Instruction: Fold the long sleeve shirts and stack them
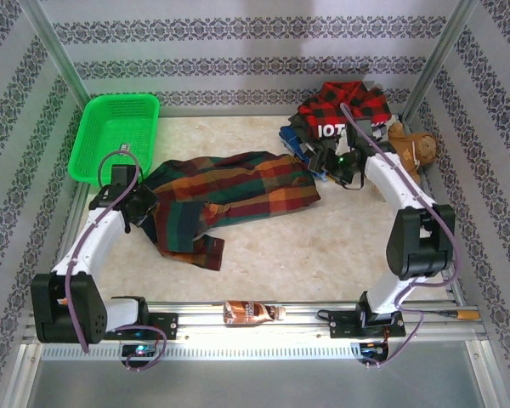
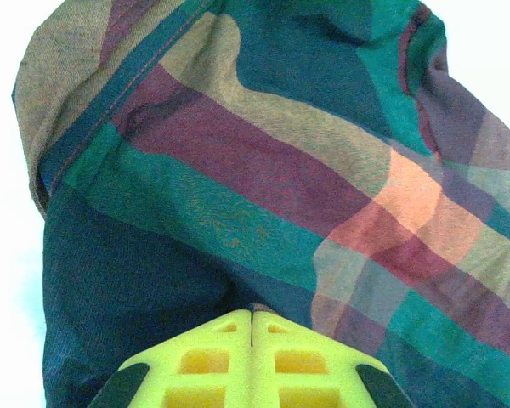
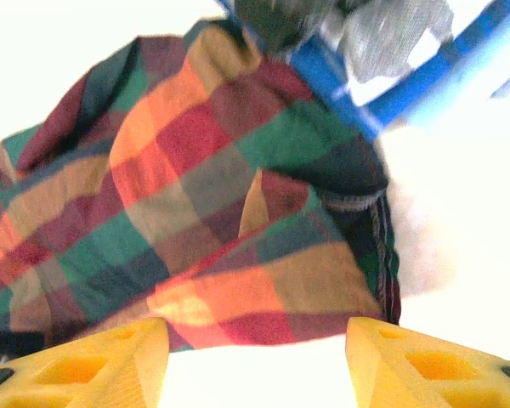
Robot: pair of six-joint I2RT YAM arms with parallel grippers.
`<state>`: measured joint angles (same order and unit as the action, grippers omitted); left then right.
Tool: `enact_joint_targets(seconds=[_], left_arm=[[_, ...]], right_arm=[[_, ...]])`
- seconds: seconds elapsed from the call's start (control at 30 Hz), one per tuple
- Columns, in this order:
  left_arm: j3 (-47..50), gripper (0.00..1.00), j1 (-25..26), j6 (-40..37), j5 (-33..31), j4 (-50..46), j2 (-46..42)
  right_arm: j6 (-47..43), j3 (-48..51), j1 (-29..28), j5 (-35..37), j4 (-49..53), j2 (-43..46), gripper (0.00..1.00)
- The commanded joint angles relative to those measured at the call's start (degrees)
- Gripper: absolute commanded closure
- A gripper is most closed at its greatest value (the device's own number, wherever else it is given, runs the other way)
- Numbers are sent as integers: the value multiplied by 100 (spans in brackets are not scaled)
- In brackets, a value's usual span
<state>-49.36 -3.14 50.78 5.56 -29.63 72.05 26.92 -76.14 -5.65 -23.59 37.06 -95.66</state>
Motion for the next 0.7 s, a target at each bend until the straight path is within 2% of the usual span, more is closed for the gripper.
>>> enact_joint_targets(seconds=[0.0,0.1,0.27,0.43,0.53,0.6,0.63,0.67], left_arm=[[-245,100,-73,142,-152,206,115],[-303,100,-73,235,-243,238,280],[-464,100,-77,379,-338,433,660],[-641,100,-82,395,-565,407,1004],[-701,100,-74,382,-641,379,1127],[-723,96,-74,388,-669,371,1167],[-746,84,-79,388,-711,367,1201],[-817,56,-81,367,-692,449,1225]], right_arm=[[-386,320,-418,-176,13,-144,46],[-224,367,-731,-391,-371,-522,49],[86,-197,-1033,-176,-529,-1440,54],[361,-861,-902,164,-554,-2334,57],[458,-996,-841,144,-551,-2519,56],[481,-1124,-793,170,-493,-2674,53],[498,-1178,-763,168,-435,-2770,50],[542,-1197,-728,90,-432,-2827,47]])
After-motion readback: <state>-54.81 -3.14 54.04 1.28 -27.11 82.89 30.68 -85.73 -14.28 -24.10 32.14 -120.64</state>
